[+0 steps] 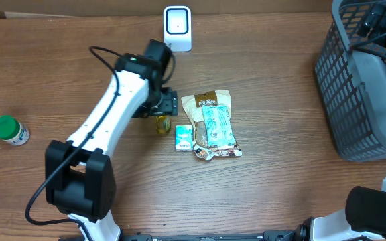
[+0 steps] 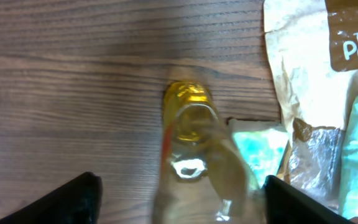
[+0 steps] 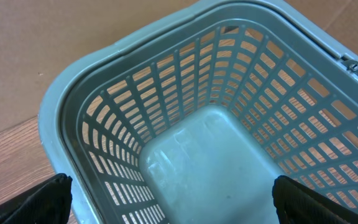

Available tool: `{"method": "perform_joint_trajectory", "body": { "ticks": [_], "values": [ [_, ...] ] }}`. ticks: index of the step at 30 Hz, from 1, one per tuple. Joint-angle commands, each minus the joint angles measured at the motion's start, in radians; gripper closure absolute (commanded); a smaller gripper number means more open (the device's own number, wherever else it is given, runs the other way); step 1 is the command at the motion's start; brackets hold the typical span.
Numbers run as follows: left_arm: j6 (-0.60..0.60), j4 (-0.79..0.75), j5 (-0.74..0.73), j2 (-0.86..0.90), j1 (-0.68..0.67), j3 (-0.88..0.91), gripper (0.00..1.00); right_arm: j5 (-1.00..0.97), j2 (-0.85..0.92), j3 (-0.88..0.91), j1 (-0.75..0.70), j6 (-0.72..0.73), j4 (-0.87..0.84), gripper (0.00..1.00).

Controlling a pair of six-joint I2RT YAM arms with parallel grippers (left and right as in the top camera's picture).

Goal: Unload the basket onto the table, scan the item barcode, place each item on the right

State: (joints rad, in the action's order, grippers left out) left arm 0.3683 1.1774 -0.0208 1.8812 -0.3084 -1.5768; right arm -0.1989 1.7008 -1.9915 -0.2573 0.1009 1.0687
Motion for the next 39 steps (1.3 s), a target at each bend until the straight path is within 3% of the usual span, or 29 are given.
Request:
{"method": "perform_joint_trajectory", "body": {
  "ticks": [1,5,9,27,39],
  "values": [
    [-0.059,-0.002,-0.093,0.004,0.007,0.005,0.00,-0.010,-0.010,-0.018,0.000,0.004,-0.005,0.00],
    [-0.058,-0.005,-0.092,0.004,0.000,0.005,0.00,-0.010,-0.010,-0.018,0.000,0.004,-0.005,0.00],
    [-0.056,-0.004,-0.092,0.004,-0.004,0.005,0.27,-0.010,-0.010,-0.018,0.000,0.004,-0.005,0.00],
    [0.048,-0.006,0.079,0.004,-0.051,0.005,0.32,-0.010,-0.010,-0.018,0.000,0.004,-0.005,0.00],
    [0.062,-0.020,0.080,0.004,-0.059,0.015,0.35,-0.010,-0.010,-0.018,0.000,0.004,-0.005,0.00]
  ]
}}
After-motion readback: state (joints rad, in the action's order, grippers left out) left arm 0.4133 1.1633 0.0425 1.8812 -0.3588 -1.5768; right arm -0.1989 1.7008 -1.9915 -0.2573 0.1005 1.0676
